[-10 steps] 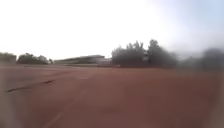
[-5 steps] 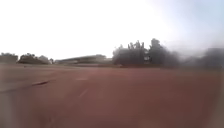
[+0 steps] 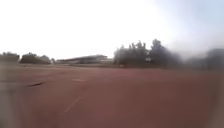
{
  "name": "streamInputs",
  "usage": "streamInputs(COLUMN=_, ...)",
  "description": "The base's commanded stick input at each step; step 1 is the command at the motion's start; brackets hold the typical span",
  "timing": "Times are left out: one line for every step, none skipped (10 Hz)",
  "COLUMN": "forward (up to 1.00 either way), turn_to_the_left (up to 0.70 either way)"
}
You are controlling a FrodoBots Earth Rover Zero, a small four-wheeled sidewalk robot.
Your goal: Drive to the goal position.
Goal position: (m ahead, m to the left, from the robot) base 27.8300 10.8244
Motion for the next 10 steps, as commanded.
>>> streamInputs(forward=0.7, turn_to_the_left=0.0)
streamInputs(forward=0.7, turn_to_the_left=0.0)
streamInputs(forward=0.7, turn_to_the_left=0.0)
streamInputs(forward=0.7, turn_to_the_left=0.0)
streamInputs(forward=0.7, turn_to_the_left=0.0)
streamInputs(forward=0.7, turn_to_the_left=0.0)
streamInputs(forward=0.7, turn_to_the_left=0.0)
streamInputs(forward=0.7, turn_to_the_left=0.0)
streamInputs(forward=0.7, turn_to_the_left=0.0)
streamInputs(forward=0.7, turn_to_the_left=0.0)
